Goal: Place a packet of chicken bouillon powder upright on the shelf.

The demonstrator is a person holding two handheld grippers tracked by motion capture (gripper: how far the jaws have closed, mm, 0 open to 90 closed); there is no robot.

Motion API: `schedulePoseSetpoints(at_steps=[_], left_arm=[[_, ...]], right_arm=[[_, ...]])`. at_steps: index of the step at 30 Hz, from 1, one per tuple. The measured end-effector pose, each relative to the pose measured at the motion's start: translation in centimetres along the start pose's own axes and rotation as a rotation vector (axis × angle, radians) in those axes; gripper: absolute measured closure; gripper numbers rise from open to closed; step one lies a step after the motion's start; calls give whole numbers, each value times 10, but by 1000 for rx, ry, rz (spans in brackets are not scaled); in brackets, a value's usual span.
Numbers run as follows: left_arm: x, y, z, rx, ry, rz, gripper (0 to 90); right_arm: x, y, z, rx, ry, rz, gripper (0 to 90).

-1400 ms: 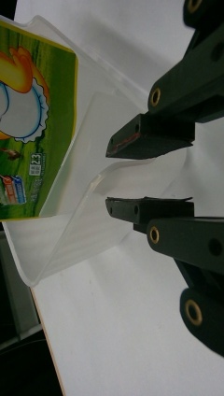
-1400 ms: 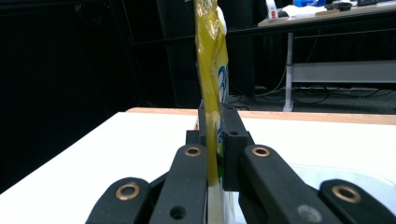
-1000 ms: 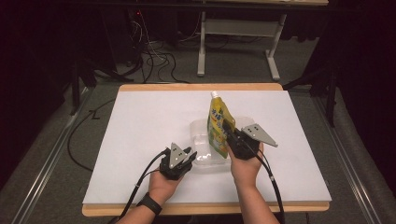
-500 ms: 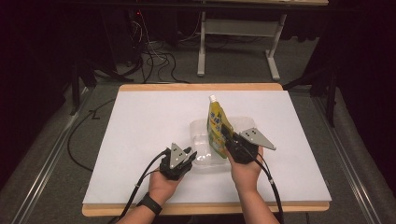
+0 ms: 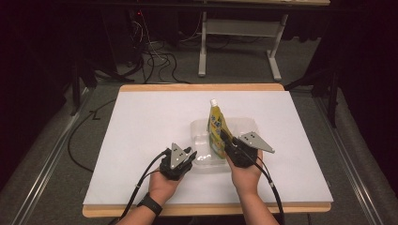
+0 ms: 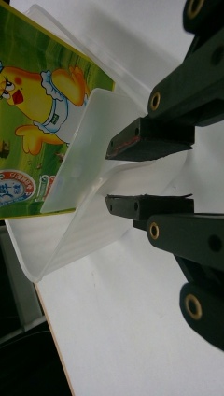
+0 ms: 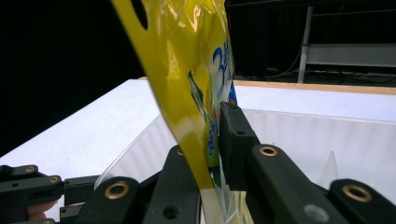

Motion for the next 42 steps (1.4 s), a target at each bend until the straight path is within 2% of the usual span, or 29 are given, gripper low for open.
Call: schedulePoseSetpoints(at_steps=[7, 14, 17, 24, 29, 33, 37, 40, 42], left_arm=[[0, -2, 0, 9, -2, 3, 723], [-1, -6, 0, 15, -5, -2, 724], [-1, -8, 0, 18, -4, -9, 723], [-1, -9, -2, 15, 0, -16, 720], [2, -10, -9, -18, 19, -28, 638], [3, -9, -19, -44, 31, -29, 572], [1, -11, -32, -69, 38, -35, 527], [-2, -16, -40, -77, 33, -38, 484], [-4, -23, -46, -78, 26, -37, 455]], right_arm=[[-2, -5, 3, 24, -22, -17, 733], [-4, -11, 4, 50, -55, -37, 542], [-6, -13, 4, 58, -68, -44, 489], [-14, -18, -3, 78, -103, -86, 414], [-22, -19, -15, 69, -118, -113, 384], [-28, -13, -32, 62, -126, -124, 374], [-33, 1, -51, 47, -125, -132, 369], [-36, 19, -64, 17, -120, -118, 369], [-38, 38, -71, -16, -118, -109, 369]])
Point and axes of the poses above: each handheld gripper's, and its own axes: z roughly forward along the jaws, x roughly out of its top, y roughly to its right, the point moved 8 cm from there along z, roughly forward along the jaws, and after that the axes turned 11 degrees about -y, right-handed, at the moved point
